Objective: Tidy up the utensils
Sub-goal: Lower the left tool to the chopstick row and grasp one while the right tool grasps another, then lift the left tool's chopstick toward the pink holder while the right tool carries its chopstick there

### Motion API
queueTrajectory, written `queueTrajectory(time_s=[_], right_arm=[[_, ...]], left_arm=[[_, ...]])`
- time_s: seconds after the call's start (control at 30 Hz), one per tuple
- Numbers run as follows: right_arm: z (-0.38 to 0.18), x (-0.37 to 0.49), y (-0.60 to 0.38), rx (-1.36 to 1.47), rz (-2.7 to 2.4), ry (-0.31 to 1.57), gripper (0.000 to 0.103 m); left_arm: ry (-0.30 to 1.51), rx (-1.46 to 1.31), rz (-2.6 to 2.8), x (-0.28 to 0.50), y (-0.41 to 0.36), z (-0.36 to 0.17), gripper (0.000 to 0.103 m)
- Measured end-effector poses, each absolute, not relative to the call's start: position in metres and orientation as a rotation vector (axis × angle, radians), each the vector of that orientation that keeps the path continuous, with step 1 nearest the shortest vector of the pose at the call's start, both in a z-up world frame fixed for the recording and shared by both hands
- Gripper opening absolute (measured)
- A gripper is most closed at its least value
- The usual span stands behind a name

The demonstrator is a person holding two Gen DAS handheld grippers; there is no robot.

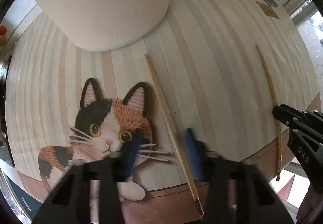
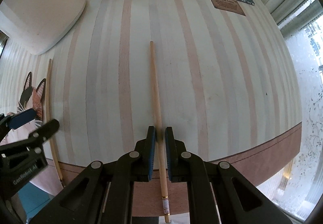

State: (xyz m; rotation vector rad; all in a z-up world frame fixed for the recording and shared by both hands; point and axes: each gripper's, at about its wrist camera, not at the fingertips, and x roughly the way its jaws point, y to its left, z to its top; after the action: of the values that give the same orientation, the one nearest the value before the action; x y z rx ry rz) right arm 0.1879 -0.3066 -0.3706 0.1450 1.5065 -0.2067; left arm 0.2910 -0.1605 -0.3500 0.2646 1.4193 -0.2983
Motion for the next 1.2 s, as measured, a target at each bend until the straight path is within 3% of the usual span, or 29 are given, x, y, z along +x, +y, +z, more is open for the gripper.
queueTrajectory(time_s=[0.07, 0.2, 0.63, 1.03, 1.2], right_arm=[[-0.371, 0.198, -0.301, 0.138, -0.206, 1.511, 0.009], [-0.369, 0.219, -0.282, 0.108, -0.205, 1.521, 0.008], [-0.368, 0.236, -0.214, 0.127, -0.048, 1.530, 0.007], [-0.372, 0.250, -0.156, 0.139, 0.040, 1.594, 0.008], [-0.374, 0.276, -0.149, 0.104, 0.032, 1.607, 0.008]], left_arm=[[1.421, 0.266, -0.296, 0.291, -0.158, -0.348, 0.008], [1.420, 0.250, -0.267, 0.290, -0.141, -0.346, 0.005], [1.464, 0.129, -0.075, 0.277, -0.033, -0.338, 0.005], [1.485, 0.077, -0.099, 0.314, -0.018, -0.344, 0.006], [1.488, 0.091, -0.122, 0.318, -0.018, -0.346, 0.012]])
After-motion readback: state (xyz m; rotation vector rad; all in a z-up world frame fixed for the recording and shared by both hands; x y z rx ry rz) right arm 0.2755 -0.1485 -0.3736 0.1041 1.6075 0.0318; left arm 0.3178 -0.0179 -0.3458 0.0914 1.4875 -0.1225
